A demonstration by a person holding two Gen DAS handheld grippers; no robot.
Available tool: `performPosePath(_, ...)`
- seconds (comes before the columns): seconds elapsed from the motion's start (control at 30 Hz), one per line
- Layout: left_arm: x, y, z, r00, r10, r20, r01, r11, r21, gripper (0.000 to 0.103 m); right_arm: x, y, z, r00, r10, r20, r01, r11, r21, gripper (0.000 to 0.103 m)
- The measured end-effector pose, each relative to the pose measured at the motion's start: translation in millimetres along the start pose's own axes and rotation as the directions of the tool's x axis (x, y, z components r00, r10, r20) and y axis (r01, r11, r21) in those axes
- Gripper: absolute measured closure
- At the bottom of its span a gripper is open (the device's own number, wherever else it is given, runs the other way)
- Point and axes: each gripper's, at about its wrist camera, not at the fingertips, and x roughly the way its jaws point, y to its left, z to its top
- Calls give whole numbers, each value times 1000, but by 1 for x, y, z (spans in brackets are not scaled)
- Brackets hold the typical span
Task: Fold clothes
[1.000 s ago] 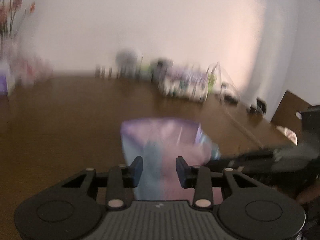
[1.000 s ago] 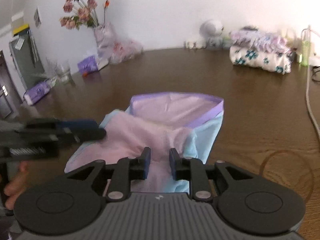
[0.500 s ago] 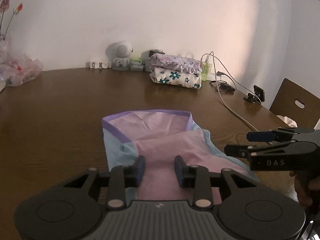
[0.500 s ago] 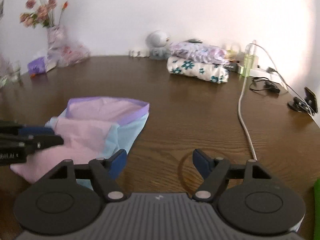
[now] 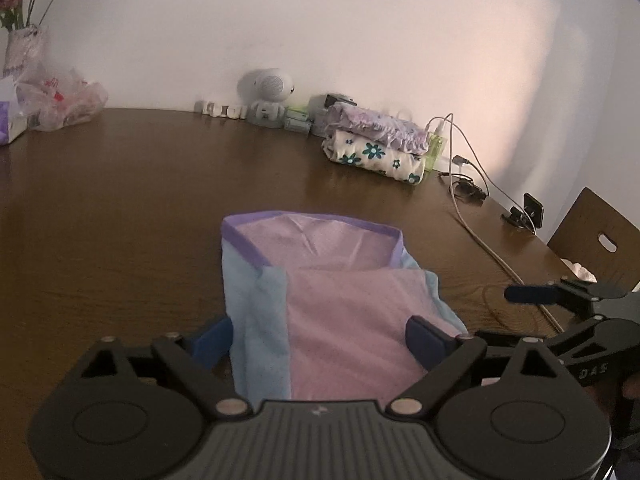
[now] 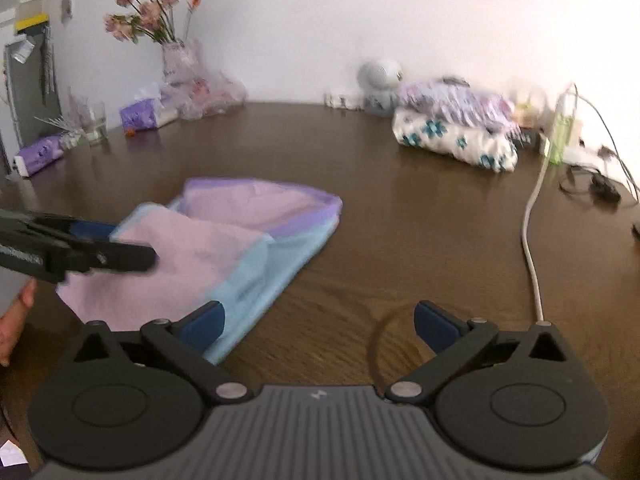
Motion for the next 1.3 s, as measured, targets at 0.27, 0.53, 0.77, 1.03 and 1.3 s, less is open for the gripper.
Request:
performPosePath(0.27, -42, 6, -4, 1000, -6, 10, 5, 993, 121, 6, -41, -1, -18, 986, 151, 71, -149, 988, -32, 0)
performPosePath(0.53, -38, 21, -22, 997, -66, -51, 73, 987, 141, 53, -29, 39, -9, 965, 261, 28, -257, 961, -103, 36)
performPosePath(0.77, -7, 28, 3, 995, -55, -79, 67, 987, 145, 51, -3, 32, 7, 982, 187, -16, -187, 982, -29, 46)
performPosePath(1.03, -25, 41, 39, 994, -96, -48, 100, 990, 100, 24, -44, -13, 39, 995, 48, 84, -57, 993, 106, 8)
performPosePath(1.3, -6, 35, 15, 991, -103, -82, 112, 986, 125, 19, -7, -5, 18, 1000, 20, -21, -20, 1000, 22, 1)
